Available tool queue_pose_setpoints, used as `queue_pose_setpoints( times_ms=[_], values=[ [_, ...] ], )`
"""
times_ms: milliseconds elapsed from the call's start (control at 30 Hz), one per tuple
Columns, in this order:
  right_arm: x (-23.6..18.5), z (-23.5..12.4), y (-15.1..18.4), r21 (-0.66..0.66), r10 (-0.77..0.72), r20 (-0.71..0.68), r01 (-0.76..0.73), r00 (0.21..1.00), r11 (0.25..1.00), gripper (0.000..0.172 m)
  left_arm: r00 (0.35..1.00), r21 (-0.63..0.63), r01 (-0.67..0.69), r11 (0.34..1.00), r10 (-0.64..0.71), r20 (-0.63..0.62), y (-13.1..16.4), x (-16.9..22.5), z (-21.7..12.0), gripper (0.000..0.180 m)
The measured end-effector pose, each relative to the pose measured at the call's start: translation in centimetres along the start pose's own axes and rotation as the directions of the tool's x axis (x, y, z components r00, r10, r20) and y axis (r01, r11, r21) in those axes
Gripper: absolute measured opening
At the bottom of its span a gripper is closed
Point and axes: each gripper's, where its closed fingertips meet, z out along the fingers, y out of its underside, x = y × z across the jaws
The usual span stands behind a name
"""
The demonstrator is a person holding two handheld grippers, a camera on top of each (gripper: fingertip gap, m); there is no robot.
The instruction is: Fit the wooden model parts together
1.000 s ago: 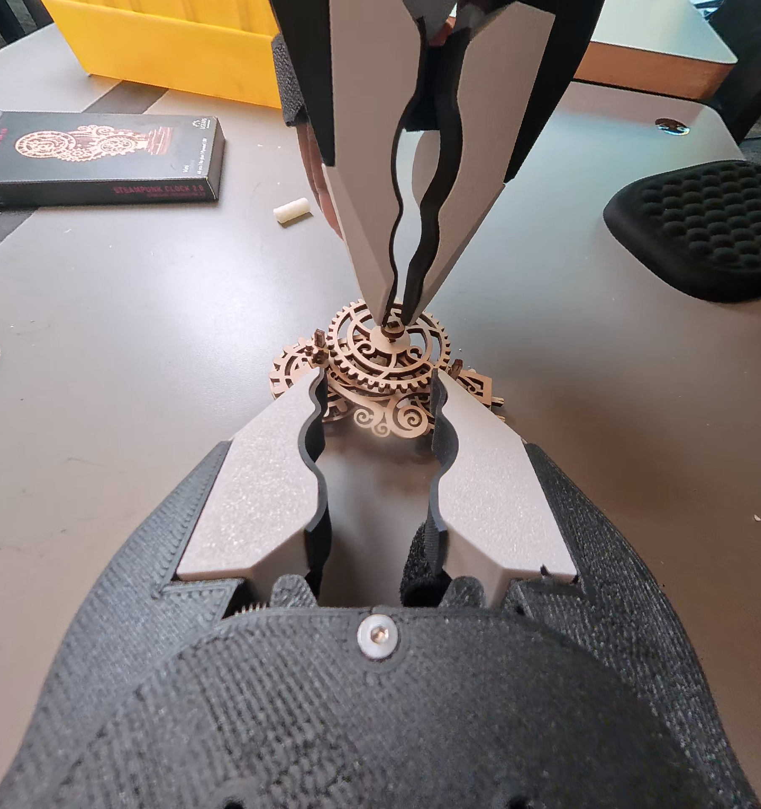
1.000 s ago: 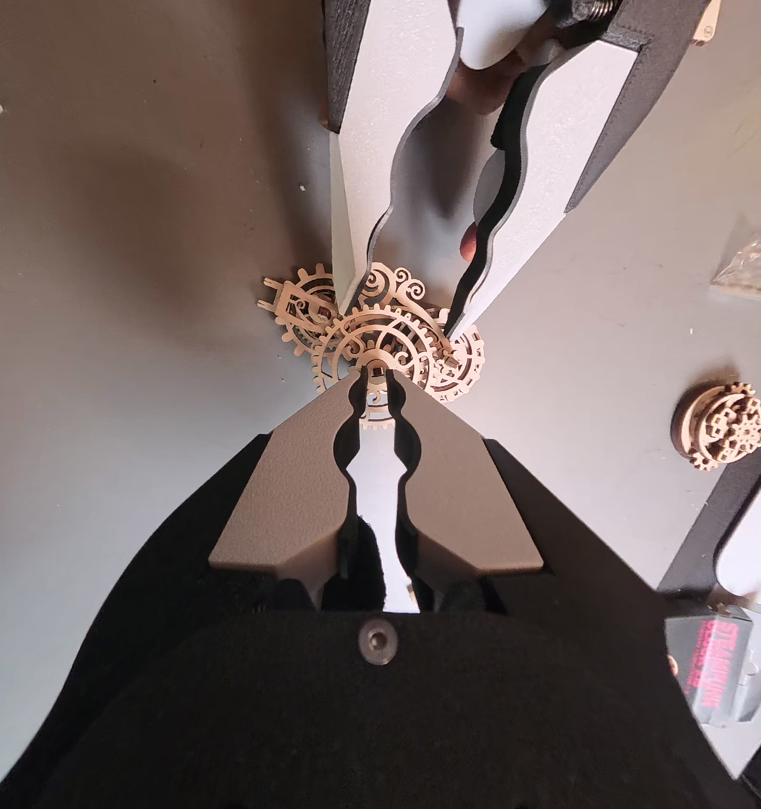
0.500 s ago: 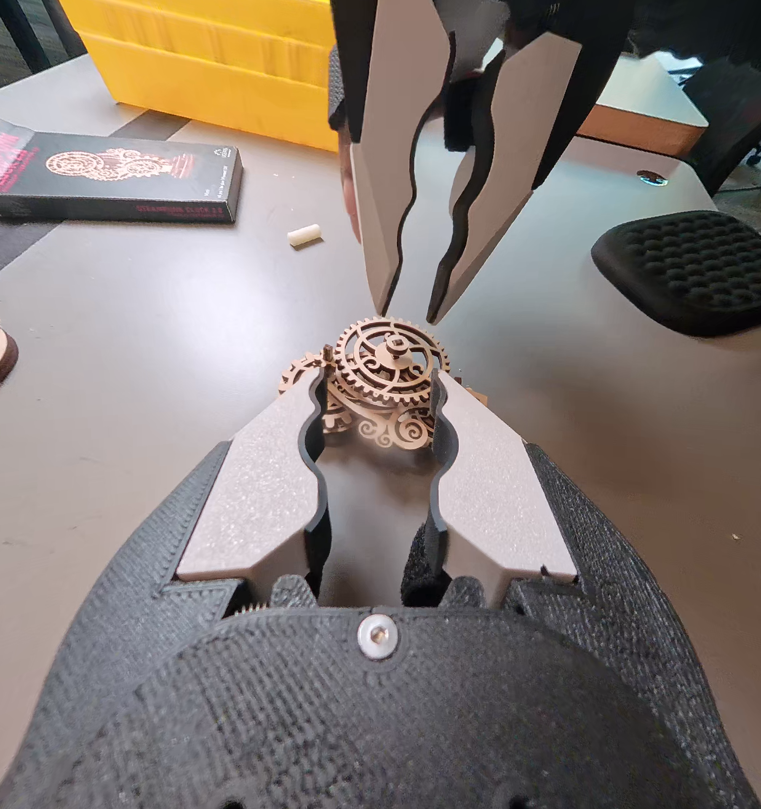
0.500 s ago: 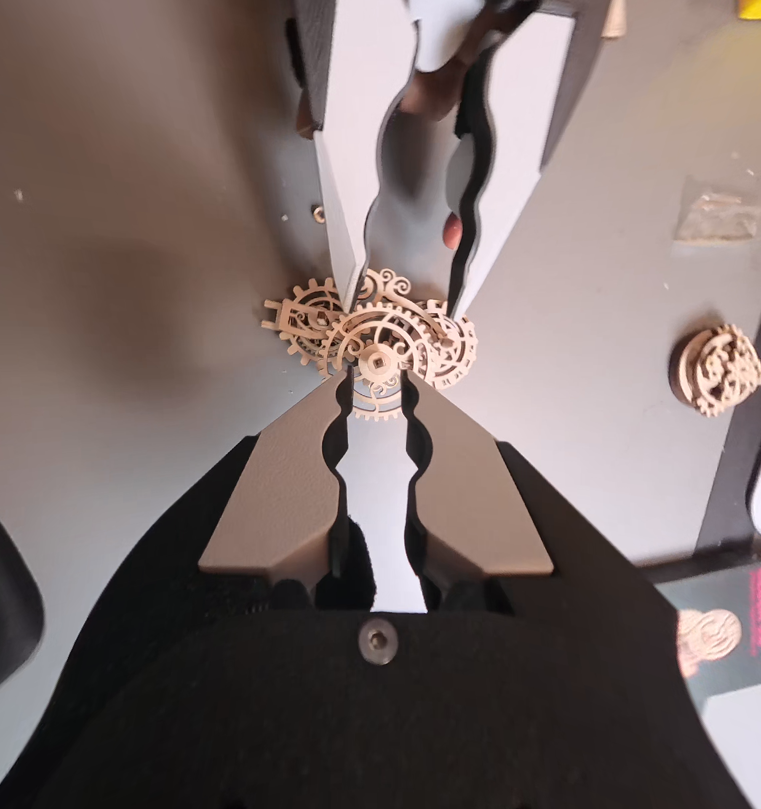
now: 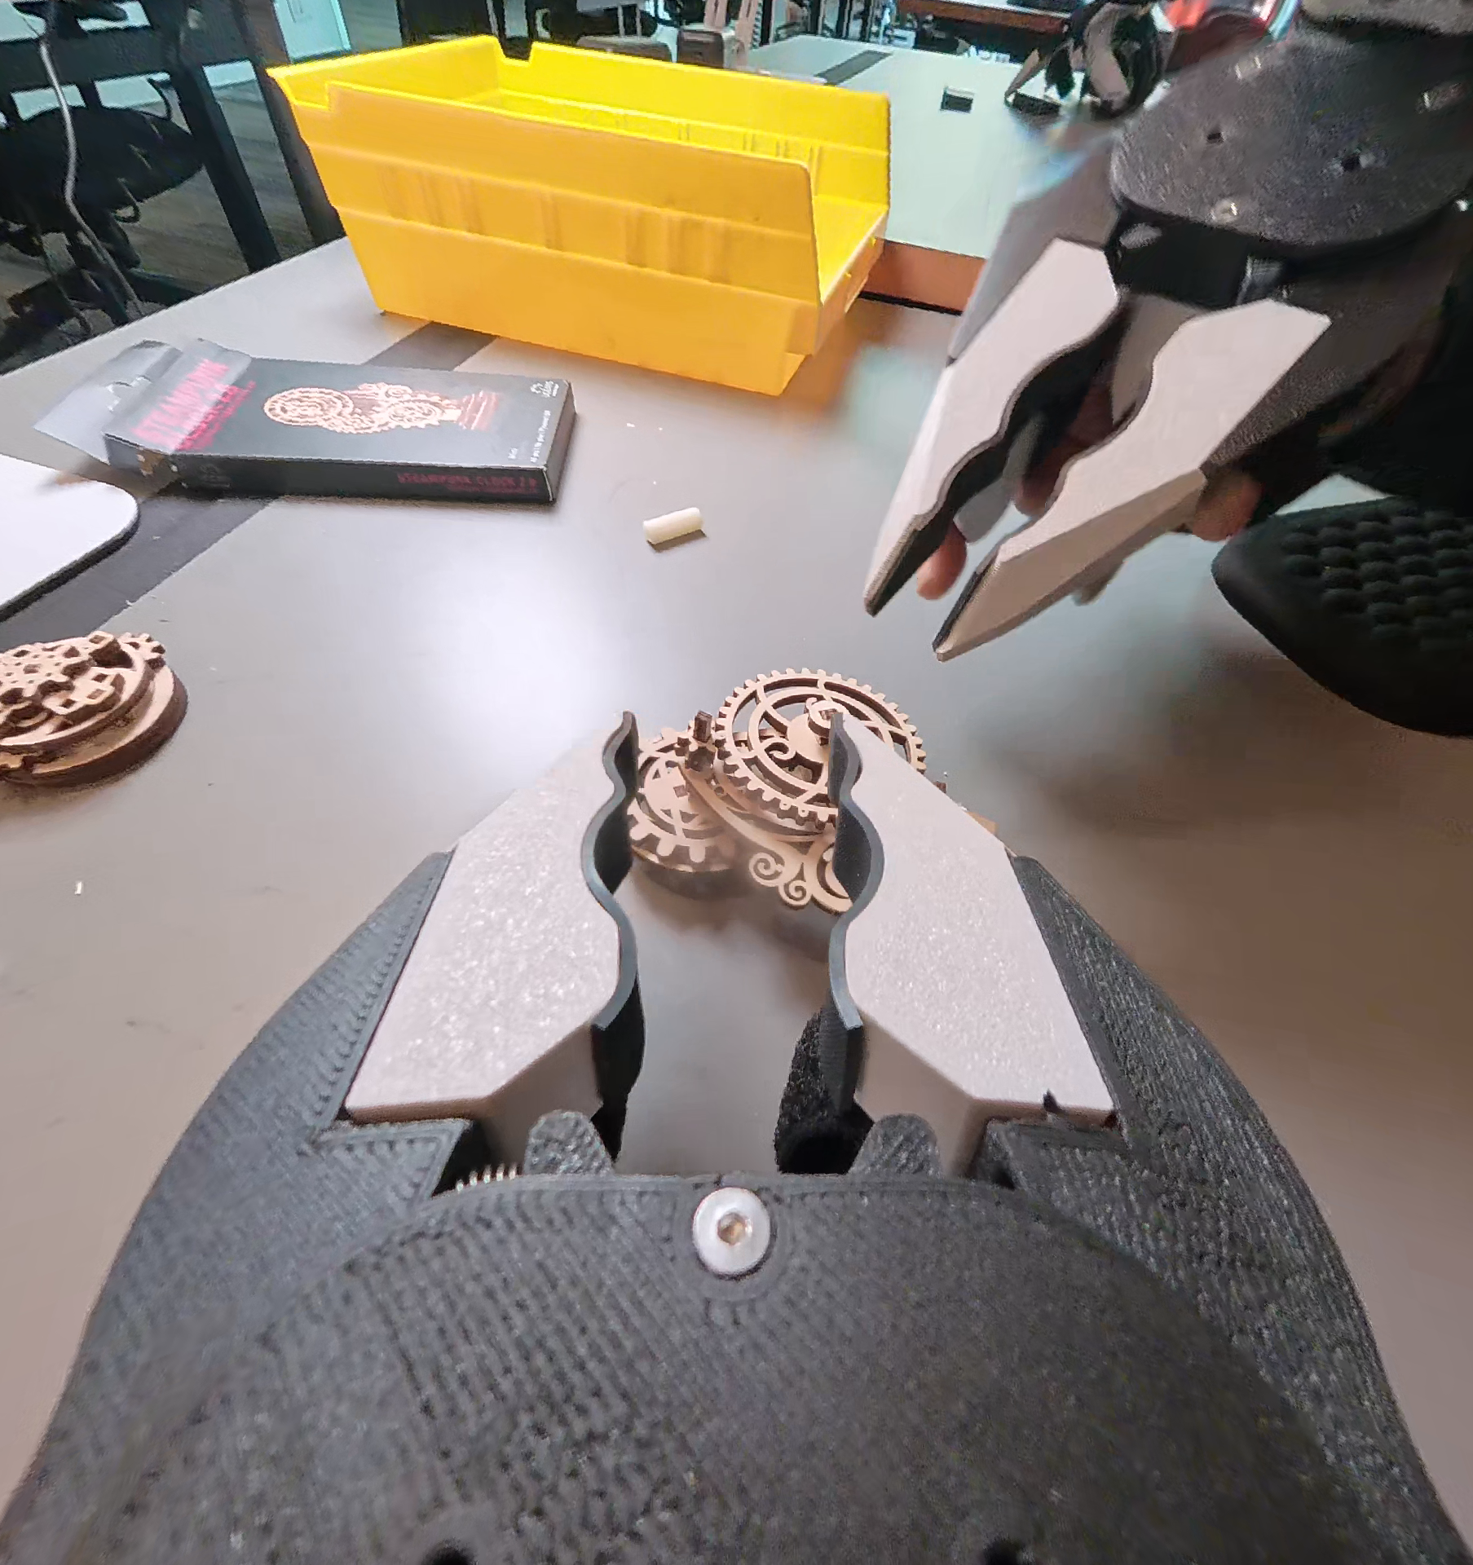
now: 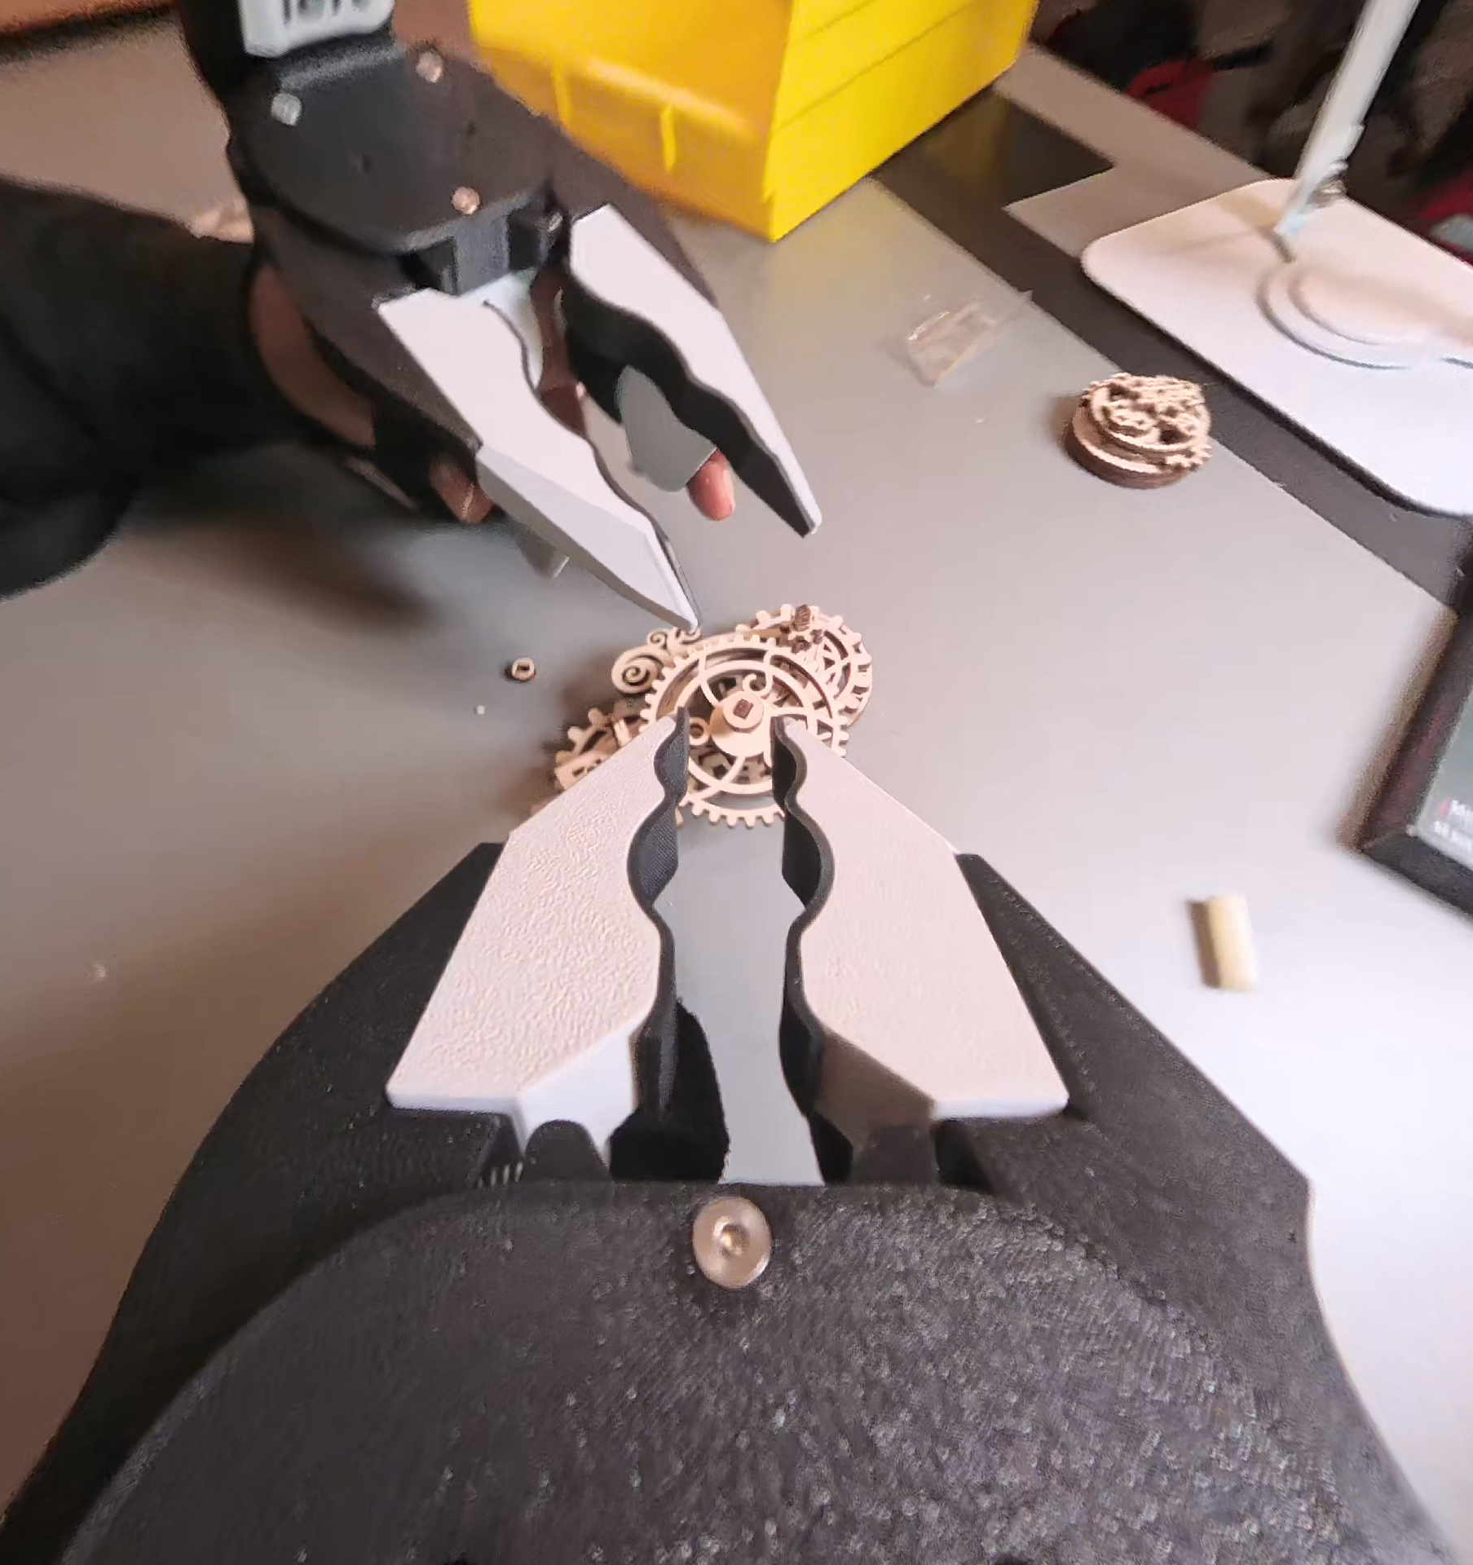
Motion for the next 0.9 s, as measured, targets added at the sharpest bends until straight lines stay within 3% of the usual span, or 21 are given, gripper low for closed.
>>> queue_pose_setpoints(
  times_ms=[167, 467, 633, 900],
  values=[
    [-0.1, 0.2, -0.1, 0.149, 0.176, -0.086, -0.162, 0.981, 0.975, 0.021, 0.999, 0.043, 0.001, 0.999, -0.003, 0.051, -0.7, -0.9, -0.4, 0.041],
    [0.6, -0.1, -0.6, 0.244, 0.199, -0.13, -0.163, 0.971, 0.956, 0.027, 0.995, 0.084, 0.011, 0.996, -0.02, 0.099, -1.1, -1.8, -0.9, 0.016],
    [0.3, 0.4, -0.1, 0.213, 0.156, -0.148, -0.122, 0.977, 0.969, 0.028, 0.993, 0.079, -0.01, 0.997, 0.0, 0.115, -1.0, -2.0, -0.9, 0.0],
    [0.0, 0.7, 0.1, 0.191, 0.055, -0.186, -0.019, 0.981, 0.981, 0.024, 0.992, 0.077, -0.01, 0.997, 0.0, 0.129, -1.1, -2.1, -1.0, 0.0]
  ],
)
